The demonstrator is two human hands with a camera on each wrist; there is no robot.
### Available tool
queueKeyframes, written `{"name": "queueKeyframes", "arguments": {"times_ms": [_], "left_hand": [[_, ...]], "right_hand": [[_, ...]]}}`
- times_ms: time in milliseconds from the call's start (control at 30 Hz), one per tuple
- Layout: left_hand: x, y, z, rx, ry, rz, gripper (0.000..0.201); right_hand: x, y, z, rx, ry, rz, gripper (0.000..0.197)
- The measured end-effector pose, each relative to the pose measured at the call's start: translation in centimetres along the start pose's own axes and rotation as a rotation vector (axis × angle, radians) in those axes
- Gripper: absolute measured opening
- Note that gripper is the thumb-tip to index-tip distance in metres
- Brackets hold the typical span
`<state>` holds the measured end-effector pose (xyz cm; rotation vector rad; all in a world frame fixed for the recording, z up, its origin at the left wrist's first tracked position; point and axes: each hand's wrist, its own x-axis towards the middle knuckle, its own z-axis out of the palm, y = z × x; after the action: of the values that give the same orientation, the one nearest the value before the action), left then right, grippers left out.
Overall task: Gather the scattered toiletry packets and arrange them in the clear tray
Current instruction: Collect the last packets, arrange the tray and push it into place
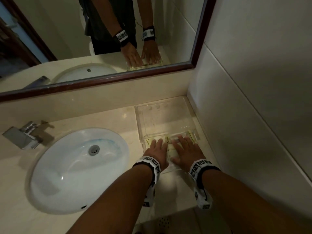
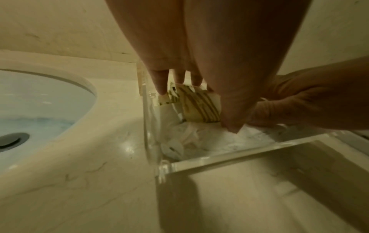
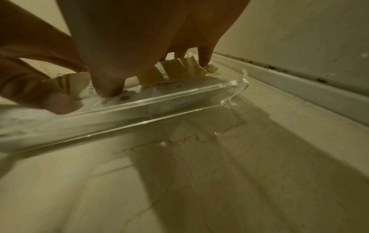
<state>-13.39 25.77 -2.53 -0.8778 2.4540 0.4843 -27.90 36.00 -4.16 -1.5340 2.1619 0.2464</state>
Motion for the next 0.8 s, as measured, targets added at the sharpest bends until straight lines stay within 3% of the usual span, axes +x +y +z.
{"name": "queueKeyframes", "arguments": {"times_ms": [333,500,800], "left_hand": [[-1.0,-0.9,-1.1,-0.006,0.031,0.007,0.095],[-1.4,-1.5,-1.0,0.027,-0.043,0.014,0.103],[-1.6,-1.0,-0.3,0.037,-0.02,-0.031,0.094]], "right_hand": [[-0.1,1.4,-1.7,-0.025,0.019,-0.035,0.097],[-0.3,2.6,-1.2,-0.045,-0.01,-0.055,0.105],[-0.3,2.4,-0.1,-0.04,-0.047,0.005,0.099]]}}
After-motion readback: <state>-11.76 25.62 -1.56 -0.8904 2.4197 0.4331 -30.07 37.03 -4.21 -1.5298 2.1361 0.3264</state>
